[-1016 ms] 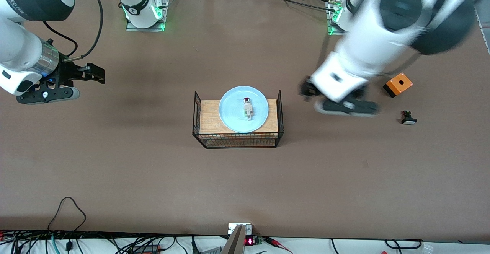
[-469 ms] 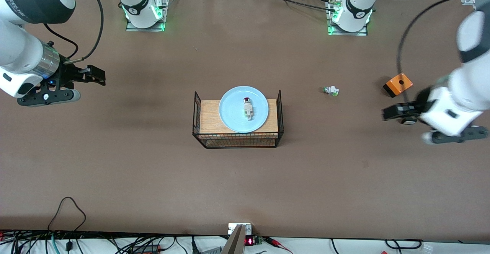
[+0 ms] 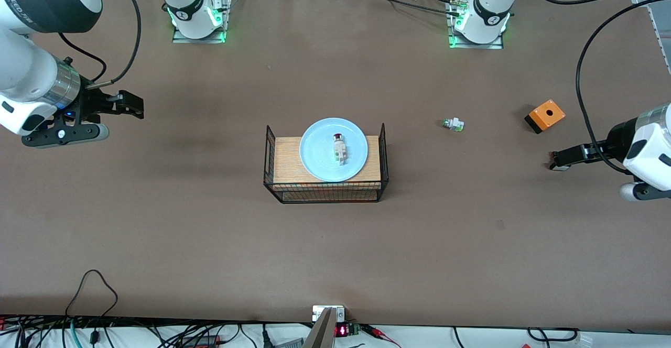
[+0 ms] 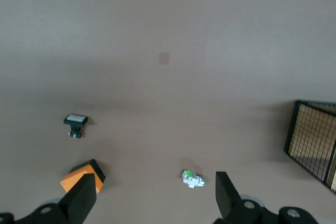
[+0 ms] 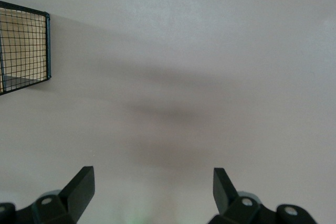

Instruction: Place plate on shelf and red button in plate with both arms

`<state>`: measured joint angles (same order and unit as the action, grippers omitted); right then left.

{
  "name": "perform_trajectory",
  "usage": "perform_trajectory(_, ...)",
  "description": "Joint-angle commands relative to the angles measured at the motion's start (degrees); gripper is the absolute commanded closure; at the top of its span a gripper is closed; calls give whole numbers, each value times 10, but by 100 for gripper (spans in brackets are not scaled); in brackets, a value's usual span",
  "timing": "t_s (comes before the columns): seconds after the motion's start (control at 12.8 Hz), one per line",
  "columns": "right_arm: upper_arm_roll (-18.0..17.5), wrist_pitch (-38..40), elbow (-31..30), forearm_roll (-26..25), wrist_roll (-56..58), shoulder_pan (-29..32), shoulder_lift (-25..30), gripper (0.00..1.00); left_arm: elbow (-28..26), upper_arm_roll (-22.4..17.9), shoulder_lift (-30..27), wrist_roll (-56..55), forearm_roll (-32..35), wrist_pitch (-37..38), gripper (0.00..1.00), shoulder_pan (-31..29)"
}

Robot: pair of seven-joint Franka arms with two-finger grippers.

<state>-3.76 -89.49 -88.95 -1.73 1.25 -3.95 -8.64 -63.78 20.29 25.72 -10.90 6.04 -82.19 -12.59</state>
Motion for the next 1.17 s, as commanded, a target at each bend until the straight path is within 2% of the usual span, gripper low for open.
perform_trajectory(0.0, -3, 5, 13, 4, 9, 1, -6, 0, -66, -80, -62, 61, 7, -22, 0, 62)
perform_trajectory(0.08, -3, 5, 13, 4, 9, 2, -6, 0, -90, -161, -79, 62, 3, -26, 0, 127)
perform_trajectory(0.16, -3, 5, 13, 3, 9, 3, -6, 0, -117, -202, -100, 67, -9, -40, 0, 164)
perform_trajectory(0.31, -3, 5, 13, 3, 8, 3, -6, 0, -209, -208, -152, 86, -23, -109, 0, 164)
perform_trajectory(0.55, -3, 7, 13, 3, 4, 3, -5, 0, -266, -208, -190, 96, -40, -146, 0, 142)
perform_trajectory(0.7, -2, 7, 13, 2, 3, 4, -5, 0, -268, -207, -192, 118, -64, -147, 0, 115)
perform_trajectory(1.09, -2, 12, 13, 1, 2, 2, -1, 0, -262, -205, -193, 120, -64, -127, 0, 112)
